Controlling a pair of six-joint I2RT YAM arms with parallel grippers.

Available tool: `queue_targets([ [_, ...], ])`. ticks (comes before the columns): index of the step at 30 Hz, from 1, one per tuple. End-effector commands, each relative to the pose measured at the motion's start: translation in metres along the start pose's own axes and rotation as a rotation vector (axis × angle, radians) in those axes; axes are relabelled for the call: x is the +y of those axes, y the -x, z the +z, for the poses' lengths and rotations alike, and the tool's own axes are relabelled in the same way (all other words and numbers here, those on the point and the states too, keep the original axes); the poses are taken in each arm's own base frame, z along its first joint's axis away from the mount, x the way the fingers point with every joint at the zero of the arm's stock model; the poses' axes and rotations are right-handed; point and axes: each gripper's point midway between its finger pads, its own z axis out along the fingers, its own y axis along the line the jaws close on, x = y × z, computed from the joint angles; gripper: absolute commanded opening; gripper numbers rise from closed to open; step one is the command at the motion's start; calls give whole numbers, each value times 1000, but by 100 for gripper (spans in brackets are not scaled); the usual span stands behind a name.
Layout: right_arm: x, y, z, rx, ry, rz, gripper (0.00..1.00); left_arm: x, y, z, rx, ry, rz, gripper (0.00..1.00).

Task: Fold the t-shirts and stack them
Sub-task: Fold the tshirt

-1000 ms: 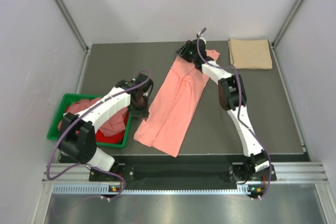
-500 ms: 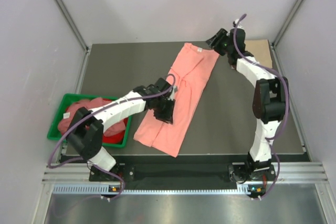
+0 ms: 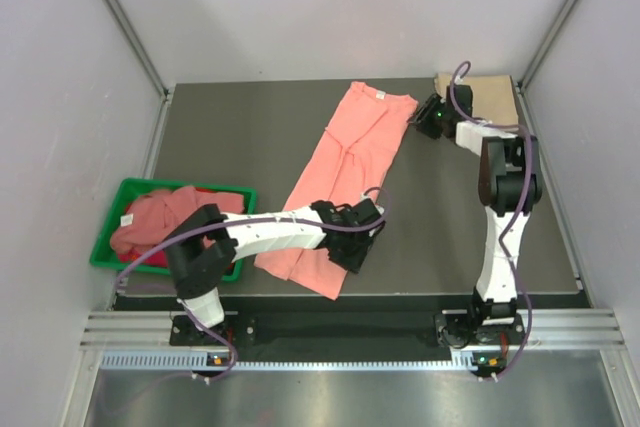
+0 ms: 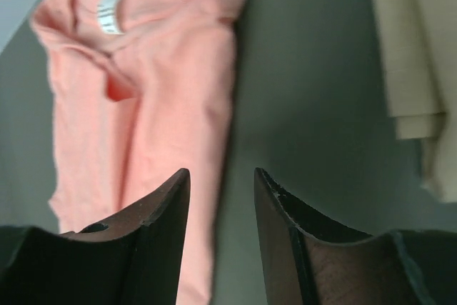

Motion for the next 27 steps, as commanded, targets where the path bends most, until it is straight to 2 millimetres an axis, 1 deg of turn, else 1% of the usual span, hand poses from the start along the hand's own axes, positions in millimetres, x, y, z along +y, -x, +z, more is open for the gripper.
queue_targets([
  [1, 1, 30, 10, -55, 53, -29, 41, -2, 13, 7, -52, 102, -8, 37],
  [2, 1, 31, 14, -53, 57, -34, 41, 0, 9, 13, -29, 131, 2, 37],
  [3, -7, 24, 23, -36, 48, -36, 41, 5, 9, 15, -33, 169, 9, 37],
  [4, -2, 29, 26, -38, 60, -43, 41, 5, 5, 17, -24, 191, 21, 37],
  [5, -5, 29, 30, -34, 54, -42, 41, 9, 1, 20, -3, 225, 19, 37],
  [6, -11, 24, 37, -22, 45, -30, 40, 13, 1, 21, -8, 261, 25, 37],
  [7, -7, 31, 38, -34, 51, -28, 40, 15, -1, 23, 1, 282, 25, 37],
  [9, -5, 36, 42, -53, 58, -15, 39, 18, -2, 20, -2, 320, 32, 38],
  [11, -12, 36, 50, -61, 31, 11, 36, 18, 0, 18, -5, 327, 23, 38],
  [12, -12, 36, 52, -63, 31, 21, 35, 19, -1, 18, -2, 330, 25, 38],
  [13, -8, 42, 54, -73, 43, 22, 34, 21, -2, 18, 1, 340, 23, 38],
  [14, -12, 37, 61, -60, 37, 31, 33, 21, -1, 19, 2, 347, 21, 38],
  [15, -8, 44, 62, -73, 45, 31, 33, 24, -3, 19, 9, 358, 22, 38],
  [17, -13, 42, 68, -68, 35, 38, 32, 28, -7, 22, 21, 381, 25, 38],
  [19, -11, 50, 70, -95, 35, 44, 32, 30, -10, 27, 41, 387, 28, 37],
  [20, -14, 49, 73, -99, 30, 46, 31, 28, -10, 29, 44, 381, 30, 37],
  [21, -9, 56, 73, -115, 39, 48, 28, 27, -11, 31, 49, 376, 34, 34],
  [23, -11, 57, 79, -117, 37, 48, 21, 21, -9, 35, 57, 346, 34, 31],
  [24, -7, 64, 79, -131, 48, 44, 15, 17, -9, 37, 62, 331, 37, 25],
  [26, -7, 66, 83, -140, 49, 43, 8, 9, -7, 44, 69, 298, 34, 16],
  [27, -7, 72, 83, -155, 52, 41, 6, 5, -7, 46, 74, 286, 36, 11],
])
